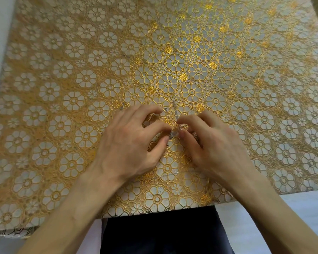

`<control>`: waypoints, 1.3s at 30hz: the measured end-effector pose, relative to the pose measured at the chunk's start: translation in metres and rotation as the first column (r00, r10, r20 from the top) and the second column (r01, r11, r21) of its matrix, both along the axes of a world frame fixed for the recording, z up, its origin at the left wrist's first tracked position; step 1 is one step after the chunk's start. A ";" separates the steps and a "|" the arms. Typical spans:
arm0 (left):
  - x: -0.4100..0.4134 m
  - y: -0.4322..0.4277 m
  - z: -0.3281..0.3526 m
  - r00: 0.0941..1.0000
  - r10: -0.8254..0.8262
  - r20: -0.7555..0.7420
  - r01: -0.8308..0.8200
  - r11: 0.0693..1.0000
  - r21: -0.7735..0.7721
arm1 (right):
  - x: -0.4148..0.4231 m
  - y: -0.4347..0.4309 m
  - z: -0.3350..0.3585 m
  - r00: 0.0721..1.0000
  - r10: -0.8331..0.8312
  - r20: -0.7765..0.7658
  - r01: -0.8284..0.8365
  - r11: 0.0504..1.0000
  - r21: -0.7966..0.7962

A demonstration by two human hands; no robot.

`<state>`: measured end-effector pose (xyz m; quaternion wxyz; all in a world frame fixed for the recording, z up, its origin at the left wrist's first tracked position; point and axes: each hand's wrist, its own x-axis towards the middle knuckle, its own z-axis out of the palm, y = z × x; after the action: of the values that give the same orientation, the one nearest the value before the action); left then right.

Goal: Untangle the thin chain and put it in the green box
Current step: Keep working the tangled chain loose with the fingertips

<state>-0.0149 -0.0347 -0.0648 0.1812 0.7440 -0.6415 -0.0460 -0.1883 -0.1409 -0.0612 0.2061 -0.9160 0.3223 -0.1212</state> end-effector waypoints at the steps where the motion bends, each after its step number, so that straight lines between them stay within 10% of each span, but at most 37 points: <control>1: 0.000 0.000 -0.001 1.000 0.015 -0.007 -0.016 1.000 -0.012 | 0.001 -0.001 0.000 1.000 -0.015 0.006 0.015 1.000 0.007; 8: 0.009 -0.014 -0.001 0.994 0.098 -0.042 -0.101 0.992 -0.070 | 0.025 -0.012 0.008 0.959 -0.284 -0.001 0.284 0.957 0.063; 18: 0.035 -0.042 0.005 0.990 -0.115 0.083 0.118 0.992 -0.033 | 0.047 -0.014 0.028 0.898 -0.124 -0.422 0.144 0.989 0.017; 30: 0.035 -0.045 -0.001 0.986 -0.152 0.073 0.157 0.986 -0.058 | -0.003 0.016 0.020 0.949 -0.247 0.197 0.114 0.849 0.517; 39: 0.037 -0.040 0.005 0.996 -0.039 -0.086 0.033 0.997 -0.067 | -0.020 0.044 0.003 0.971 -0.154 0.185 0.098 0.955 0.281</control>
<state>0.0224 -0.0743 -0.0596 0.2323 0.7232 -0.6475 -0.0606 -0.2085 -0.0971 -0.0584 0.3527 -0.8395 0.3706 -0.1829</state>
